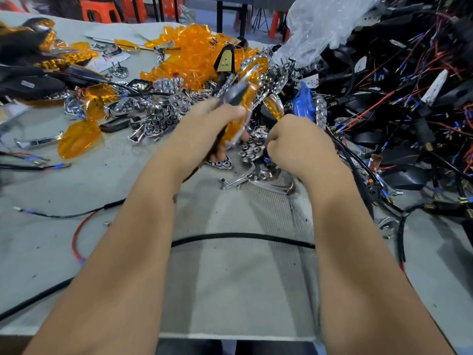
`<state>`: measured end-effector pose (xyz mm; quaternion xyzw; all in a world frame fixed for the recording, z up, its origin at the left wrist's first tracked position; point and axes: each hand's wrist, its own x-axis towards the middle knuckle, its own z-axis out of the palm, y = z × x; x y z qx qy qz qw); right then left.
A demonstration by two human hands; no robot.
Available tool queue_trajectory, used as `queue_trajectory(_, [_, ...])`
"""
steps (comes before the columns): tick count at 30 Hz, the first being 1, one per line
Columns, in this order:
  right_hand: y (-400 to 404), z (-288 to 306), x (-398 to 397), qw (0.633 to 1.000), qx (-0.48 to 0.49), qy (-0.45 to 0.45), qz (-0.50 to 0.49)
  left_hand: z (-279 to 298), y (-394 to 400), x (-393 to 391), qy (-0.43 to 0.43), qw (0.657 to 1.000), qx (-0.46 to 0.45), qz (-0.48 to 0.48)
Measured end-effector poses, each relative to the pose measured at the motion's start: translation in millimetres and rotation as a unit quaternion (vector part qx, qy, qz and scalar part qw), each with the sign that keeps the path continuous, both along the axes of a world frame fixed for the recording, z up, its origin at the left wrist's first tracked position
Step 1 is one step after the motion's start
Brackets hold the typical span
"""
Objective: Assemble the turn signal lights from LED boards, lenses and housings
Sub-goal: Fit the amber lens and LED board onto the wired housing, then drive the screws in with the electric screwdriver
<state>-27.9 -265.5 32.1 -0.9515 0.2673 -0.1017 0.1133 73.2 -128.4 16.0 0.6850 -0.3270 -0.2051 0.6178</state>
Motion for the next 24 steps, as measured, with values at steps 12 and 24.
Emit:
queue_trajectory(12, [-5.9, -6.2, 3.0, 1.000, -0.001, -0.022, 0.012, -10.5, 12.8, 18.0, -0.143, 0.921, 0.162, 0.325])
queue_trajectory(24, [-3.1, 0.7, -2.9, 0.989, 0.115, -0.031, 0.085, 0.0, 6.2, 4.1, -0.032, 0.985, -0.035, 0.165])
